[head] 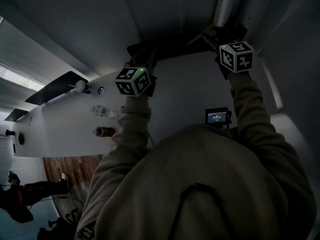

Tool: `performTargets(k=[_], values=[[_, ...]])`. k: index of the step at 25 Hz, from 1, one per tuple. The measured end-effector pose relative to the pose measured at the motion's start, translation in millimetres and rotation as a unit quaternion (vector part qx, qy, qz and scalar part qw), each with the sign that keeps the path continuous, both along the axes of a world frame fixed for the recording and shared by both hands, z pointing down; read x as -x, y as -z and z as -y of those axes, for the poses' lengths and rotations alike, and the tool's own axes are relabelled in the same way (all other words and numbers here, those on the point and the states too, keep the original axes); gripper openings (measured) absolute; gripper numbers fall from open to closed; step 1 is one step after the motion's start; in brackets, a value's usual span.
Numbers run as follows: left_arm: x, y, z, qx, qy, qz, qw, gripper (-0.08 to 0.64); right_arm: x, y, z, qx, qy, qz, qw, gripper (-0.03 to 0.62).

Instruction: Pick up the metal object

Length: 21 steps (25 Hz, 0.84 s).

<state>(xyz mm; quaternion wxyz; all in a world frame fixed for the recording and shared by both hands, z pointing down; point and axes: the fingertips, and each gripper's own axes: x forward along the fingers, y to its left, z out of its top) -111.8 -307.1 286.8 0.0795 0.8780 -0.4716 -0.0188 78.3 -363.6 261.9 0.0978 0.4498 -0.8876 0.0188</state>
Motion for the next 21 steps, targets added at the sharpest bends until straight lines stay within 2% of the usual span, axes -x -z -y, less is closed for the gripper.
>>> performTargets(k=[21], values=[[8.0, -19.7, -0.1, 0.016, 0.009, -0.012, 0.9998, 0.003, 3.1, -11.2, 2.8, 0.013, -0.002, 0.003, 1.0, 0.256]])
